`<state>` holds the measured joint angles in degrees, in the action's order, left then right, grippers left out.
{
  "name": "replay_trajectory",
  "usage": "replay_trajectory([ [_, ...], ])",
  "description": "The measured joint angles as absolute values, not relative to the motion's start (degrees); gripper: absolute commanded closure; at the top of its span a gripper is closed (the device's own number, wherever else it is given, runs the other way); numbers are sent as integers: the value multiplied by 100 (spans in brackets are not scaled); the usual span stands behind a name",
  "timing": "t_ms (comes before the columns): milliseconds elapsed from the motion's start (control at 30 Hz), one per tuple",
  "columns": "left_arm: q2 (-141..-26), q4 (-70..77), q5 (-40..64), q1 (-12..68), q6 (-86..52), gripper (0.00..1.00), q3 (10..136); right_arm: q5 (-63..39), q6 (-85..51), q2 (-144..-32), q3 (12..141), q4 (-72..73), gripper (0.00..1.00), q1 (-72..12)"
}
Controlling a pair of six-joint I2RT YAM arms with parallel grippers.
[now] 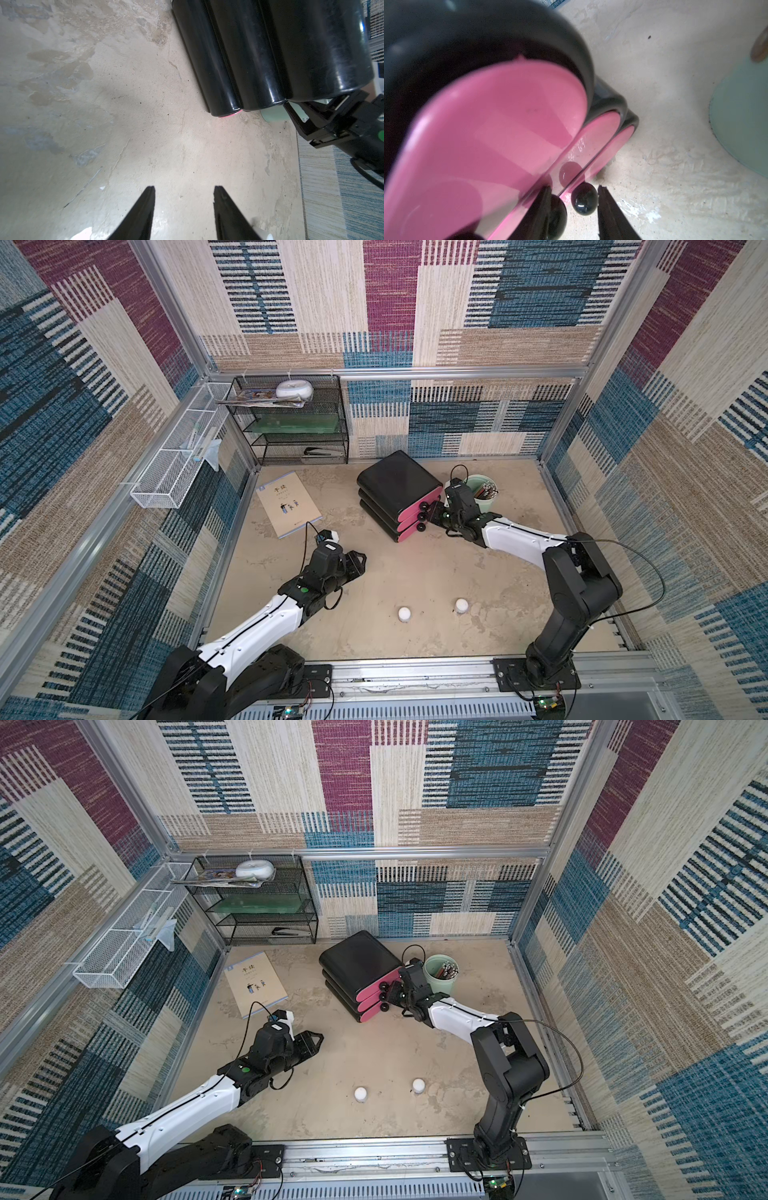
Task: Put the paint cans in the drawer according to color
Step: Close the drawer in the storage box.
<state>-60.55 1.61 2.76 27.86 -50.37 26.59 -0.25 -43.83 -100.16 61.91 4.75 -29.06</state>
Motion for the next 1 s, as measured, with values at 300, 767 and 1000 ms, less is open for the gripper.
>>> replay_trajectory([
  [300, -6016, 154, 274, 2773, -5035, 50, 2659, -54, -4379, -9690, 5927, 502, 57, -2893],
  [767, -6101, 167, 279, 2768, -5035, 50, 2674, -587, -4084, -9172, 4270, 1562, 57, -2943],
  [1000, -6110, 183, 279, 2768, -5035, 50, 2689, -642, -3253, -9614, 4217, 2467, 56, -3033],
])
